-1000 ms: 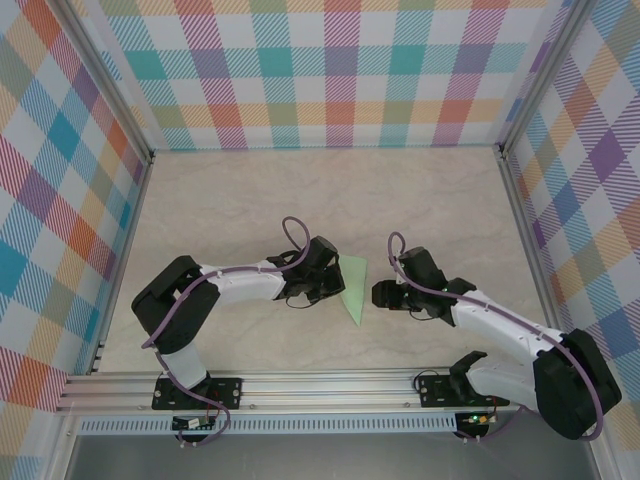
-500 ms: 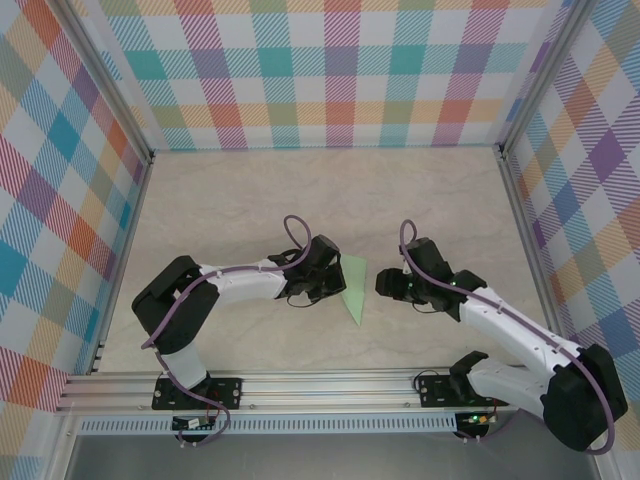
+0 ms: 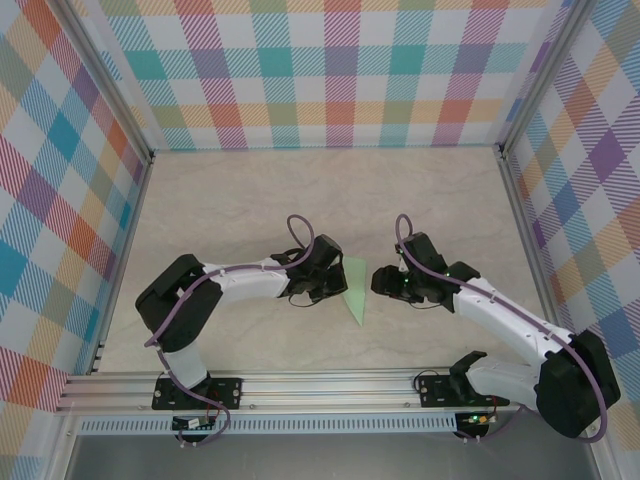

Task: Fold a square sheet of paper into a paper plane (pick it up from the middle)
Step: Fold the wing for the fifth time at the center of the table.

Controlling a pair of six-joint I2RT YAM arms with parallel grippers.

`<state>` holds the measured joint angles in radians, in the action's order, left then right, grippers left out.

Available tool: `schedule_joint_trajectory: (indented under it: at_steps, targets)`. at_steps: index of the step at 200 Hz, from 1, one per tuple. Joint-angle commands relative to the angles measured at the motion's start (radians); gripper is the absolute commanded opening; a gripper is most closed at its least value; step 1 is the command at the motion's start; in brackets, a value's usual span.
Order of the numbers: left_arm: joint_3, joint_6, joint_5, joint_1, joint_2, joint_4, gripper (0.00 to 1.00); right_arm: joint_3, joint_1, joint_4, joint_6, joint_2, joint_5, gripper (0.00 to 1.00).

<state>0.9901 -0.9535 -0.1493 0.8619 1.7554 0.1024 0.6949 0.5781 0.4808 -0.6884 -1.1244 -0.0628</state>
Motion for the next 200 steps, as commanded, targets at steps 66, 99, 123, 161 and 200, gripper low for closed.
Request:
schedule_joint_trajectory:
  at_steps: [66,99,123,161,200]
  targets:
    - [0.029,0.020,-0.009,0.016,0.008,0.029,0.00,-0.055,0.008,-0.098,0.074,0.051,-0.083,0.48]
    - [0.046,0.029,0.003,0.016,0.002,0.055,0.00,-0.134,0.025,-0.134,0.166,0.081,-0.080,0.46]
    - [0.046,0.039,0.002,0.017,-0.004,0.058,0.00,-0.172,0.095,-0.178,0.203,0.058,-0.058,0.42]
    - [0.042,0.029,-0.003,0.018,0.005,0.047,0.00,-0.225,0.227,-0.283,0.231,0.055,0.066,0.38]
    - [0.053,0.032,-0.007,0.017,0.003,0.058,0.00,-0.272,0.343,-0.452,0.318,0.016,0.215,0.36]
